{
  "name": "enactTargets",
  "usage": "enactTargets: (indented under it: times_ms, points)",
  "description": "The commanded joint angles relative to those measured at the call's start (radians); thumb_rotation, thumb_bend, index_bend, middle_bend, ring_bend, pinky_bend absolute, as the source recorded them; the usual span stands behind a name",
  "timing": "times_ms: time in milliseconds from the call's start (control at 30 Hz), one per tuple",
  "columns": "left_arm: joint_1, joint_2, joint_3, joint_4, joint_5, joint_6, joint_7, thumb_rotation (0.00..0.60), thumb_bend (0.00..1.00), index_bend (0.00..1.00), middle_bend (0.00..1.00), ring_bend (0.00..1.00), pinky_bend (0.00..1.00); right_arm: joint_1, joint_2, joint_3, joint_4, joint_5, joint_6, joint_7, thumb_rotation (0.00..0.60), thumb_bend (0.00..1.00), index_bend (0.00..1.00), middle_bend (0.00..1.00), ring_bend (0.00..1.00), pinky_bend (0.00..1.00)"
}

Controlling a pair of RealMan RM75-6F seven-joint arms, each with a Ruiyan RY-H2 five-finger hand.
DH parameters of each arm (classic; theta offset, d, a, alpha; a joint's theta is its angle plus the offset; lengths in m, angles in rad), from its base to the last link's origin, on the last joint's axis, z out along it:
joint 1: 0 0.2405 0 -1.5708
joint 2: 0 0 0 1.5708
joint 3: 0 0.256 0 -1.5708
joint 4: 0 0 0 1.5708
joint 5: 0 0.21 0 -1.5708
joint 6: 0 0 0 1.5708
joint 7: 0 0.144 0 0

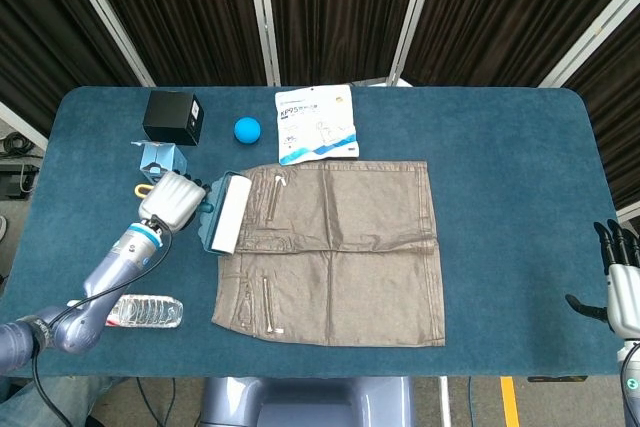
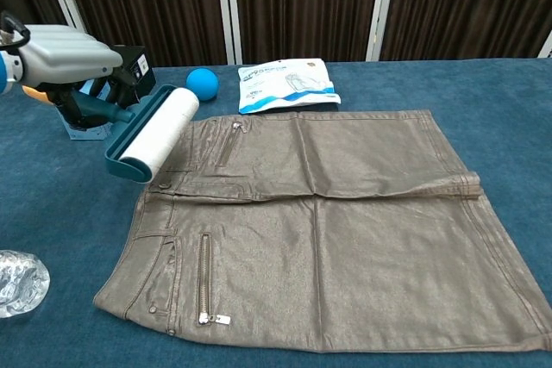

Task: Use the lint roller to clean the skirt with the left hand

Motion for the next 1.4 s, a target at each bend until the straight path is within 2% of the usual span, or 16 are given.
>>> enactTargets:
  times_ms: [33,433,633,700,1167,1400]
  points:
    - [-0.052,-0.028,0.029,0.008,-0.068,-0.016,0.047,0.6,0.85,0.63,0.46,0.45,0.49,0.002,0.001,0.003,0.004,0.01,-0.006,0.002,0.6,0.0,0.0,0.0,0.0,0.0]
    - [-0.135,-0.071,0.092,-0.004,-0.104,-0.001,0.138,0.6,0.85,0.64,0.46,0.45,0.49,0.005,0.005,0.009,0.019,0.037,-0.02,0.022,0.6,0.0,0.0,0.0,0.0,0.0]
    - [-0.197,-0.115,0.117,-0.017,-0.143,0.021,0.233,0.6,0.86,0.64,0.46,0.45,0.49,0.006,0.01,0.015,0.024,0.045,-0.024,0.04,0.6,0.0,0.0,0.0,0.0,0.0]
    - [-0.241,-0.16,0.129,-0.026,-0.149,0.041,0.309,0.6,0.86,0.64,0.46,0.45,0.49,0.005,0.015,0.017,0.024,0.046,-0.024,0.054,0.6,0.0,0.0,0.0,0.0,0.0]
    - [-0.392,-0.309,0.15,-0.074,-0.285,0.126,0.494,0.6,0.86,0.65,0.46,0.45,0.49,-0.001,0.033,0.02,0.03,0.05,-0.028,0.1,0.6,0.0,0.0,0.0,0.0,0.0]
    - [-0.451,-0.363,0.143,-0.082,-0.327,0.144,0.514,0.6,0.86,0.65,0.46,0.45,0.49,-0.008,0.042,0.024,0.031,0.05,-0.018,0.122,0.6,0.0,0.0,0.0,0.0,0.0]
